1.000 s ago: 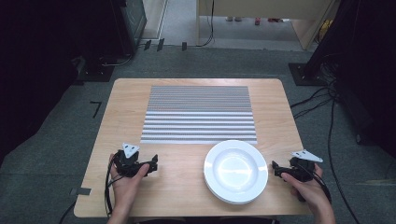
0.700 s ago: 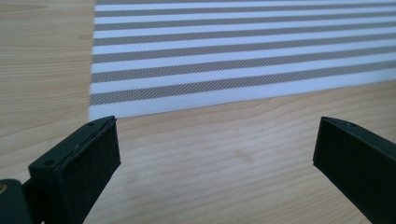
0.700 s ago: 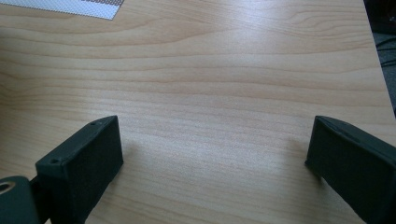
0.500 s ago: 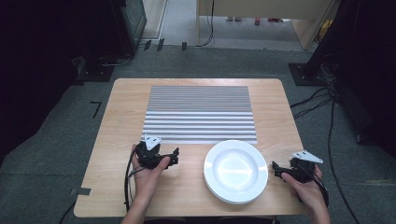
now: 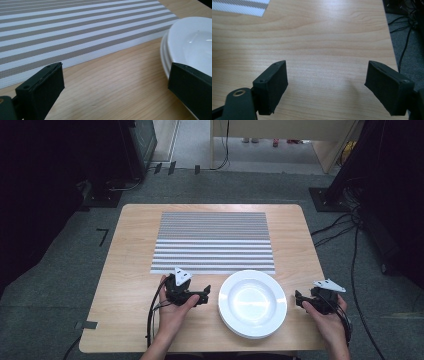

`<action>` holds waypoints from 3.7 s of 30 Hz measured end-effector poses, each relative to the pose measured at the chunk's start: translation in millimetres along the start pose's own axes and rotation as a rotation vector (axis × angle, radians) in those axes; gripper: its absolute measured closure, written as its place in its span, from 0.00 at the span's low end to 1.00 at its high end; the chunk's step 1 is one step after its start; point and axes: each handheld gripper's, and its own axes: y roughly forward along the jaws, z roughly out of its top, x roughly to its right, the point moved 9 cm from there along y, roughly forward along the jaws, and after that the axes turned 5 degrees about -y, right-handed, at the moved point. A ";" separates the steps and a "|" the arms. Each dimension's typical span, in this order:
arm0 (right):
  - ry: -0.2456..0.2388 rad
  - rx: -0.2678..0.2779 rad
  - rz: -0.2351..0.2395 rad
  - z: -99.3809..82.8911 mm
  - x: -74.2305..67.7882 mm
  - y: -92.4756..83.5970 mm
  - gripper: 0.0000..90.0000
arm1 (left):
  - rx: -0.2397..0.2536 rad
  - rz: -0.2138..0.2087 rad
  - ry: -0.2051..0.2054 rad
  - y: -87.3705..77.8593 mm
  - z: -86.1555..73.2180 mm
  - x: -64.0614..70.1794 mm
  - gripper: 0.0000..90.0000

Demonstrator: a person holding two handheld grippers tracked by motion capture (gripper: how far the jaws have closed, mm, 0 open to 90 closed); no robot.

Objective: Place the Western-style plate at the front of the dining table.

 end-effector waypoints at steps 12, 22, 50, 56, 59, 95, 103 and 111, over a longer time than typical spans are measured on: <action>0.076 0.166 0.111 21.6 -16.1 -35.7 0.49 | -0.013 -0.122 -0.002 3.5 -3.7 40.1 0.06; 0.053 0.162 0.463 24.1 -62.1 -46.4 0.67 | -0.040 -0.165 0.019 6.8 -10.7 62.4 0.30; 0.199 0.250 0.437 22.6 -74.0 -41.9 0.88 | -0.063 -0.235 0.029 9.2 -26.8 70.1 0.59; 0.287 0.211 0.452 20.1 -72.2 -40.9 0.94 | -0.049 -0.242 0.018 7.0 -27.6 69.3 0.61; 0.372 0.184 0.498 18.0 -68.8 -41.3 0.95 | -0.051 -0.248 0.011 6.3 -28.2 69.1 0.62; 0.616 0.247 0.738 27.4 -71.9 -47.4 0.96 | -0.047 -0.268 -0.040 5.2 -33.2 69.4 0.58; 0.586 0.284 0.733 30.8 -76.4 -49.3 0.95 | -0.045 -0.259 -0.033 6.7 -34.3 70.2 0.56; 0.594 0.304 0.739 31.9 -79.5 -47.8 0.95 | -0.007 -0.261 -0.047 5.0 -32.7 69.0 0.60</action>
